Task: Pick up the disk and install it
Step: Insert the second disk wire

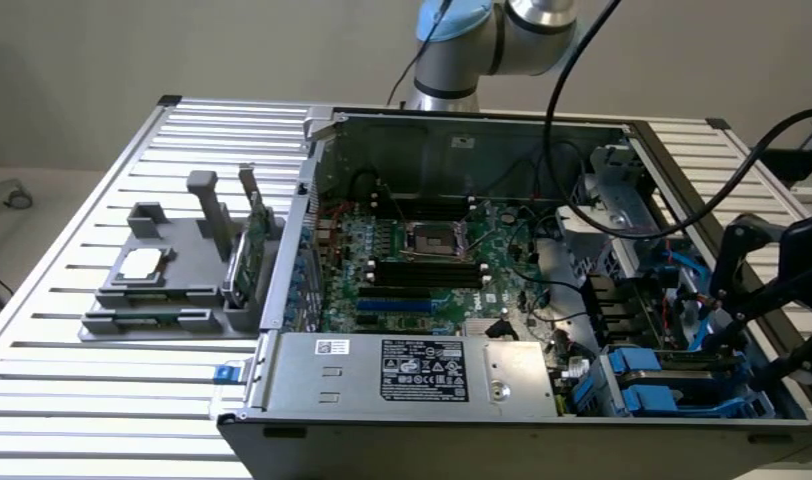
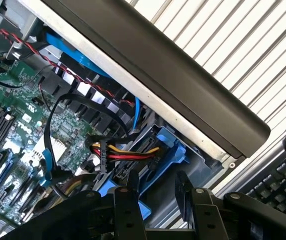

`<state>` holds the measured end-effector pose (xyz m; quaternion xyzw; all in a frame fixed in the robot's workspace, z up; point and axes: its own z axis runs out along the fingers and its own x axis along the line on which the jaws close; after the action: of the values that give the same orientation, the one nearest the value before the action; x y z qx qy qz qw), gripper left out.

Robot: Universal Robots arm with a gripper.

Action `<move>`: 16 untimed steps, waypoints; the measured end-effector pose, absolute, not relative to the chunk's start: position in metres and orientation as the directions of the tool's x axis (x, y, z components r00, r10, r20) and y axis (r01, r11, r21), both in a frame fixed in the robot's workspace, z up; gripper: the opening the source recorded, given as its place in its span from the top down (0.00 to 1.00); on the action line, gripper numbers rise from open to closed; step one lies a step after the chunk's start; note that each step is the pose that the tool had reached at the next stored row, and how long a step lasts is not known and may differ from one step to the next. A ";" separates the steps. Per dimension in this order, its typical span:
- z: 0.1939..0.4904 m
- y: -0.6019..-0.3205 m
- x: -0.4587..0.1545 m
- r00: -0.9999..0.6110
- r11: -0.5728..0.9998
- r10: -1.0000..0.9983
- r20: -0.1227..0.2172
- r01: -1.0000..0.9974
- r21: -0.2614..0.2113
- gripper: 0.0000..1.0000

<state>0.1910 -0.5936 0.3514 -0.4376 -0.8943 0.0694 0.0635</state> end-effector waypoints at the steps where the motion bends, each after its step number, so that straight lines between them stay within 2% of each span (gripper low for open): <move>1: 0.351 -0.595 0.191 -0.606 0.605 0.793 0.054 0.776 -0.179 0.57; 16: 0.348 -0.599 0.191 -0.526 0.533 0.846 0.088 0.831 -0.155 0.57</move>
<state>0.1910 -0.5985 0.3477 -0.4807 -0.8723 0.0471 0.0762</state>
